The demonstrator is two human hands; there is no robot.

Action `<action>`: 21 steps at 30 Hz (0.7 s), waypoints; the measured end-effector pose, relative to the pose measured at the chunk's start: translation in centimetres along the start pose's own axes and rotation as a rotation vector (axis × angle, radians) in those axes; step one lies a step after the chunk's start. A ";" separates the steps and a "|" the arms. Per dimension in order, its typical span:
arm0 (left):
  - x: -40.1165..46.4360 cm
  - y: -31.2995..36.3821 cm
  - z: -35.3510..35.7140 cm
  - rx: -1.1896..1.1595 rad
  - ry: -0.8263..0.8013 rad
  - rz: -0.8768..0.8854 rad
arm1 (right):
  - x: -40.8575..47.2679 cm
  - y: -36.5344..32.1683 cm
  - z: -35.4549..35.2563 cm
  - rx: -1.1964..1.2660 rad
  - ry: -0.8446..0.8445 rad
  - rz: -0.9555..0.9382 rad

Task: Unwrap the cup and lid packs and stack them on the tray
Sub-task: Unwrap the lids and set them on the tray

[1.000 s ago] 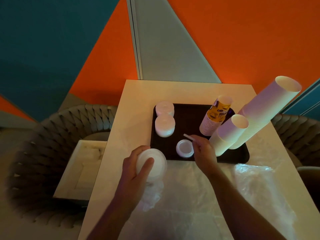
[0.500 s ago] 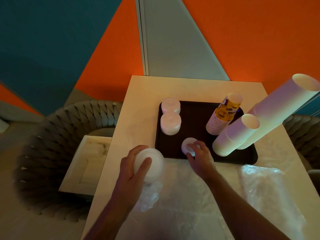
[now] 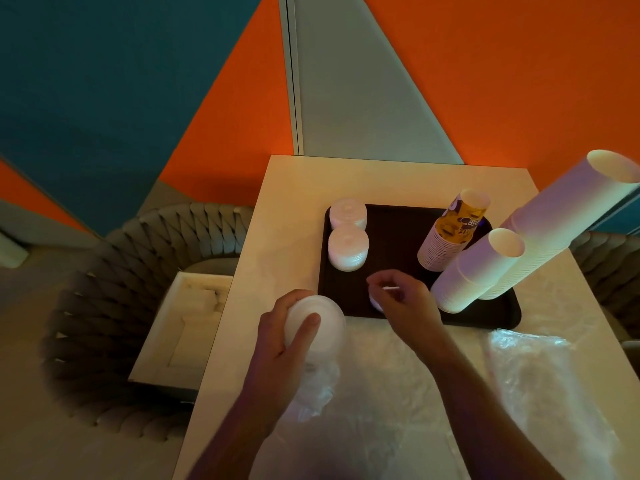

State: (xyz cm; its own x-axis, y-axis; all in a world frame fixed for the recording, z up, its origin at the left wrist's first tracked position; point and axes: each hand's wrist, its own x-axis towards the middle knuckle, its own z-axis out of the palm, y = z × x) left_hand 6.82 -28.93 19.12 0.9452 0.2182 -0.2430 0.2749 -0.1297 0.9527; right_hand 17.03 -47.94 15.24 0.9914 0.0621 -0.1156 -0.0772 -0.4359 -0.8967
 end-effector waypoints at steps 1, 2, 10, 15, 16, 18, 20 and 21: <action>0.0 0.1 0.2 0.009 -0.002 0.014 | -0.8 -1.6 -0.2 0.104 -0.050 0.003; 0.1 0.1 0.4 0.012 -0.004 0.027 | -1.7 -3.0 -0.3 0.170 -0.111 -0.007; 0.2 0.9 1.8 0.057 -0.071 0.071 | -4.0 -5.4 -1.2 -0.013 -0.162 -0.118; 0.0 1.3 2.2 0.039 -0.090 0.076 | -4.0 -5.1 -1.8 -0.139 -0.075 -0.241; 0.0 1.4 2.2 0.031 -0.091 0.073 | -4.0 -5.0 -1.8 -0.129 -0.056 -0.253; 0.1 1.5 2.3 0.026 -0.089 0.066 | -4.0 -5.0 -2.0 -0.058 -0.039 -0.231; 0.2 1.5 2.4 0.032 -0.088 0.067 | -4.1 -5.0 -1.9 0.029 -0.038 -0.184; 0.3 1.5 2.4 0.035 -0.089 0.069 | -4.1 -5.1 -2.0 0.079 -0.047 -0.149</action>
State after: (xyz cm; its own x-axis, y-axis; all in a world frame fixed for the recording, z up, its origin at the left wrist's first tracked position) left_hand 7.90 -31.37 20.02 0.9735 0.1212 -0.1937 0.2131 -0.1758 0.9611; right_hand 13.58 -47.74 21.09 0.9865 0.1635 0.0033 0.0607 -0.3468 -0.9360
